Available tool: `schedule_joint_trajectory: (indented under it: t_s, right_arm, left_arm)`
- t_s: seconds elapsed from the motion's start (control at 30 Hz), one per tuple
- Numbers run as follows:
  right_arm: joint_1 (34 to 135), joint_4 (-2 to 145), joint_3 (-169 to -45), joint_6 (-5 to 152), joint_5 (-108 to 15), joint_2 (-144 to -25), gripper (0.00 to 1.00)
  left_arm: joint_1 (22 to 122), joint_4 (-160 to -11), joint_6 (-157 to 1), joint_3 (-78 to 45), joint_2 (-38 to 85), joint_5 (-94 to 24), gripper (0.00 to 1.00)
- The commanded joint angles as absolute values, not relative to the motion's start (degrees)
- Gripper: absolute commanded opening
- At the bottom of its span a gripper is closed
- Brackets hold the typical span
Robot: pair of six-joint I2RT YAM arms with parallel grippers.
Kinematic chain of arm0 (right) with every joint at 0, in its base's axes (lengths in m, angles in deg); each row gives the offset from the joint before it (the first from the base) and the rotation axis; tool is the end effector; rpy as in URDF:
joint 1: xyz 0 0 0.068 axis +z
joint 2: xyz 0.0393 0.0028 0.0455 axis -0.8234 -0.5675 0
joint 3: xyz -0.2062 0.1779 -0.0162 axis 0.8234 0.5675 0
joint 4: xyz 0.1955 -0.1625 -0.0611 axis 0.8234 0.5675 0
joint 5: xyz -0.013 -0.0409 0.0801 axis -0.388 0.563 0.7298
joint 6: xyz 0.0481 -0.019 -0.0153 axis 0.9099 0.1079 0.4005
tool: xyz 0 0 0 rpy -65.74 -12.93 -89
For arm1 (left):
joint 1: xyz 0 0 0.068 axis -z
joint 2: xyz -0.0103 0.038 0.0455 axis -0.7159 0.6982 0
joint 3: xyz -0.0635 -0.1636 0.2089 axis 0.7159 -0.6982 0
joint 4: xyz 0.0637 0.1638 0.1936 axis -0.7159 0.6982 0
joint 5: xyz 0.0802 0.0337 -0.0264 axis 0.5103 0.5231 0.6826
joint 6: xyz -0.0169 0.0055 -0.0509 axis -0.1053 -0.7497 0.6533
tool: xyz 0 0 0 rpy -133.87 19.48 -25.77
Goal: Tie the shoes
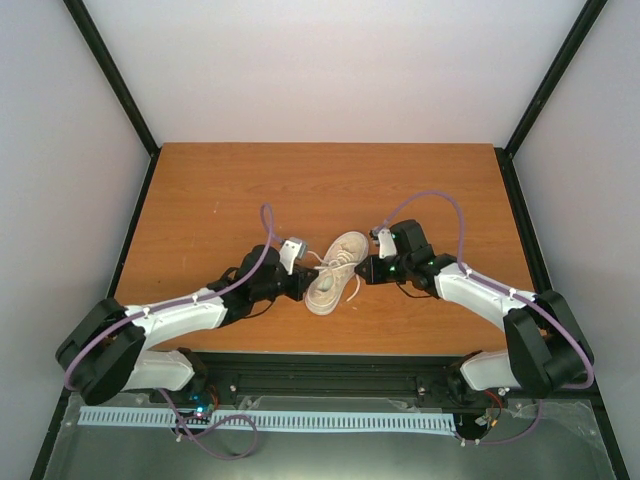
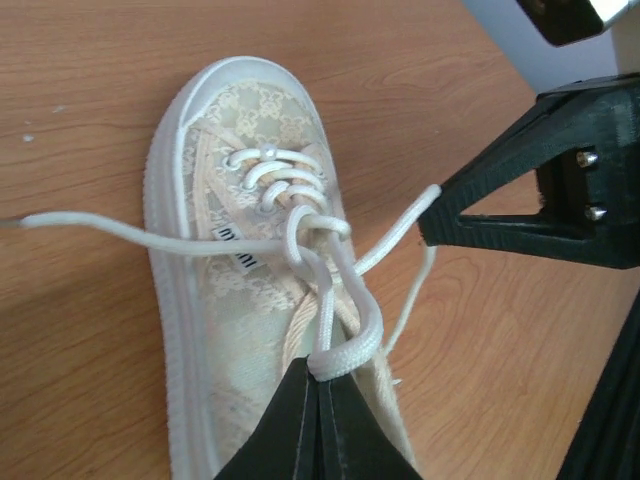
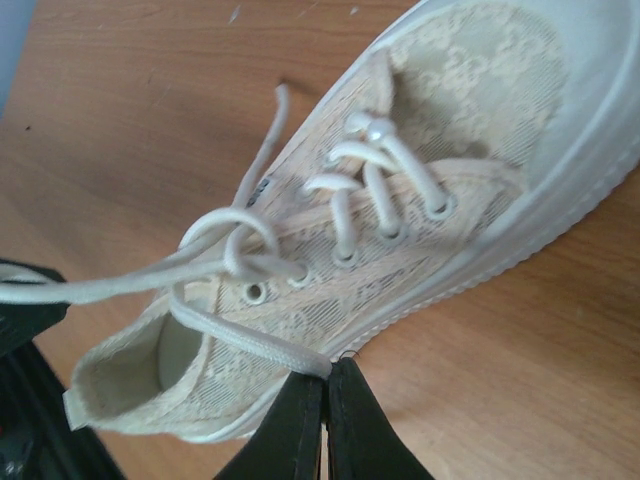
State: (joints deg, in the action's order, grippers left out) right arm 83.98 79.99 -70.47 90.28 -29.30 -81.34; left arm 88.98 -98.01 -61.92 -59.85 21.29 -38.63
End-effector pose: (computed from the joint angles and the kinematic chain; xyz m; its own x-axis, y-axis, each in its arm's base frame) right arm 0.2253 0.1395 0.1867 -0.8670 -0.0623 -0.4943 -0.3685 0.7480 0.5520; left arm 0.1812 -0.1807 0.1823 -0.6946 0.0320 -0.7187 0.5415 0.6811 -0.4929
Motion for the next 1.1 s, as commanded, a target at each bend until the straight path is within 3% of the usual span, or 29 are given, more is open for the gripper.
schedule_joint_trajectory:
  t_s: [0.0,0.37,0.6,0.73,0.9,1.07]
  right_arm:
    - [84.93,80.56,-72.00,90.17,-23.33,-80.07,0.03]
    - [87.58,73.79,-70.61,96.41,-22.85,-79.88,0.03]
    - [87.90,75.10,-68.25,95.60,-23.44,-80.11,0.03]
    - [88.03,75.05,-66.61,95.49,-23.33,-80.70,0.03]
    - [88.38,74.42,-65.28,95.64,-23.68,-81.01,0.03]
    - [88.47,73.92,-64.61,95.91,-24.08,-80.96,0.03]
  left_arm:
    - [89.31,-89.52,-67.79,-58.54,19.39,-35.44,0.01]
    - [89.30,-84.37,-67.34,-59.14,22.35,-36.82,0.07]
    - [89.13,-78.32,-66.75,-58.99,13.91,-33.43,0.45]
    - [88.14,-72.62,-67.44,-54.79,8.77,-32.62,0.55]
    - [83.91,-72.05,-66.68,-48.03,11.73,-38.99,0.56]
    - [81.90,-74.68,-67.30,-41.93,23.05,-46.97,0.37]
